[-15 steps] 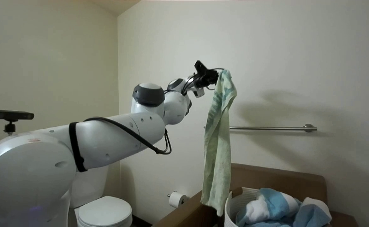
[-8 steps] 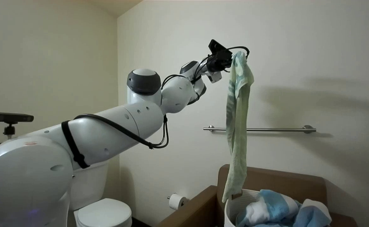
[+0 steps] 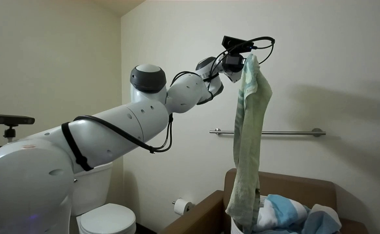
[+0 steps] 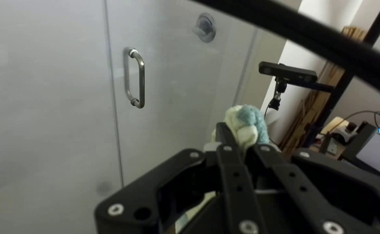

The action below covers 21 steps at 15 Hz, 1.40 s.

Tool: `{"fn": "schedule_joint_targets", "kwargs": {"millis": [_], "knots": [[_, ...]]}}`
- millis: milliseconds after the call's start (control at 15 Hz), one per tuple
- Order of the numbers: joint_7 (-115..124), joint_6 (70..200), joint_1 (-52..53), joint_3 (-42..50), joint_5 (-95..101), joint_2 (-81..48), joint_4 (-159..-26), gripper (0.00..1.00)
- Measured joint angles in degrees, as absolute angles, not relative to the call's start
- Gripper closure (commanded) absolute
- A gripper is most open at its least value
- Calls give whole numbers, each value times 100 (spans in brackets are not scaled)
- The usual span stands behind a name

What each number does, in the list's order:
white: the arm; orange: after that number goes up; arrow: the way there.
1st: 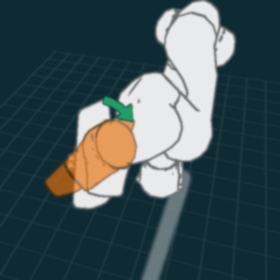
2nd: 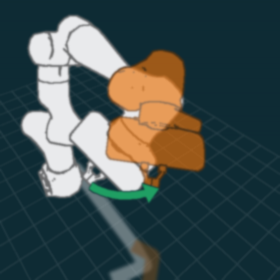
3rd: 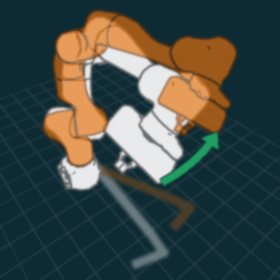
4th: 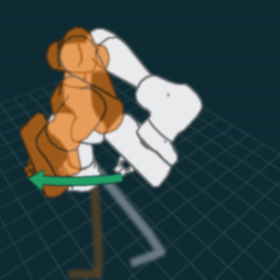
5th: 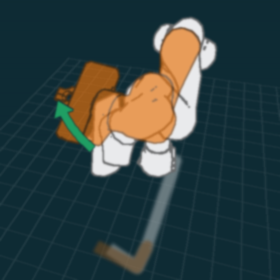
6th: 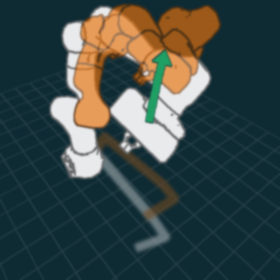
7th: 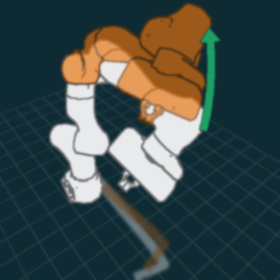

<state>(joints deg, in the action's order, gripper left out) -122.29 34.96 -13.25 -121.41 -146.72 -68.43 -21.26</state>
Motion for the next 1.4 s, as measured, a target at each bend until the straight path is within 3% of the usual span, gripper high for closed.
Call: {"fn": "schedule_joint_targets", "kwargs": {"millis": [267, 1000, 1067, 1200, 1400], "knots": [[-11906, 3437, -1379, -12351, -14781, -6845, -2253, 91], [-13999, 5818, -1311, -12274, -14921, -6837, -2283, 93], [-14140, 6001, -1319, -12217, -14921, -6837, -2283, 67], [-14334, 6222, -1328, -12141, -14921, -6838, -2281, 66], [-14512, 6422, -1328, -12103, -14921, -6838, -2280, 48]]}}
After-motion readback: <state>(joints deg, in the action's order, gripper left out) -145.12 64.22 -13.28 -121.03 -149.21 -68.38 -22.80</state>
